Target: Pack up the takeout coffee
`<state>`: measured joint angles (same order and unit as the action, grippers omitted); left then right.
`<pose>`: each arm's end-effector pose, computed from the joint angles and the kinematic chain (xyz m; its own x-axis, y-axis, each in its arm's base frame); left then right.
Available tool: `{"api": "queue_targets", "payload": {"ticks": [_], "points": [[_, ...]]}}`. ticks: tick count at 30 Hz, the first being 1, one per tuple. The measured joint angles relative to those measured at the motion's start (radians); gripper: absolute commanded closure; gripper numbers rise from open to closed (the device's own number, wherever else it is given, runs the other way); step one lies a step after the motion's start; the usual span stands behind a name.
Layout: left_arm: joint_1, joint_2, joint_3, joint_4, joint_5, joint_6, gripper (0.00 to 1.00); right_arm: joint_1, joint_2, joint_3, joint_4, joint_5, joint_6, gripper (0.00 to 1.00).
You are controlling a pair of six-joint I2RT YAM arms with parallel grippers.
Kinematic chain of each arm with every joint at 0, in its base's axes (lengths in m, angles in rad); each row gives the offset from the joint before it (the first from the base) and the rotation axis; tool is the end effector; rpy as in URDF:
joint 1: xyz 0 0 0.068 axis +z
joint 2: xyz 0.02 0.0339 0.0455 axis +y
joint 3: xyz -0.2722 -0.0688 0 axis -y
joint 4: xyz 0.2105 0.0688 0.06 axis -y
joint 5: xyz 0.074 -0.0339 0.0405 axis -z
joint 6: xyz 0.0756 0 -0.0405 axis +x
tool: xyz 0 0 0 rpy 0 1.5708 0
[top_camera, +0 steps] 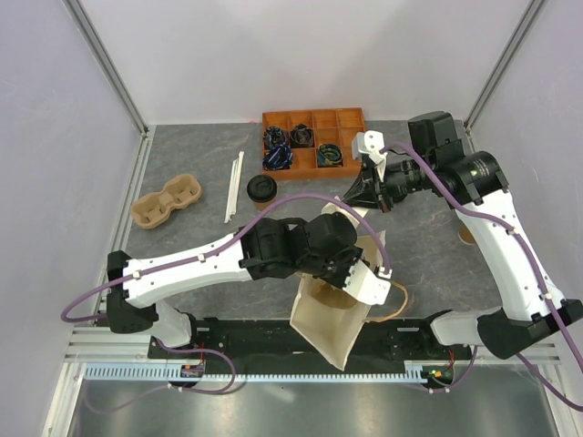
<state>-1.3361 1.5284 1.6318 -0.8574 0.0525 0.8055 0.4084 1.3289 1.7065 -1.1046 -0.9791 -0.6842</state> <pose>0.0707 -0.3128 0.3645 0.5966 0.6019 -0.5309 0.7938 -0.3451 0.5008 0.1725 0.1430 0.4339 0.0271 -0.3724 -0.9277 -0.9982 0.0390 -0.0448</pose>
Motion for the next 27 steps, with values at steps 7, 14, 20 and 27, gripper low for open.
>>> {"api": "queue_targets", "payload": {"ticks": [7, 14, 20, 27], "points": [[-0.001, 0.000, -0.048, 0.000, -0.027, -0.002, 0.98, 0.048, -0.027, 0.000, 0.014, -0.002, -0.010, 1.00], [-0.002, -0.002, -0.101, 0.047, -0.029, -0.005, 0.97, 0.089, -0.079, -0.003, 0.065, 0.008, 0.019, 1.00], [-0.002, -0.007, -0.139, 0.100, -0.030, -0.005, 0.96, 0.107, -0.091, -0.029, 0.103, 0.011, 0.039, 1.00], [-0.002, -0.007, -0.145, 0.126, -0.057, -0.006, 0.69, 0.112, -0.091, -0.033, 0.118, 0.011, 0.058, 1.00]]}}
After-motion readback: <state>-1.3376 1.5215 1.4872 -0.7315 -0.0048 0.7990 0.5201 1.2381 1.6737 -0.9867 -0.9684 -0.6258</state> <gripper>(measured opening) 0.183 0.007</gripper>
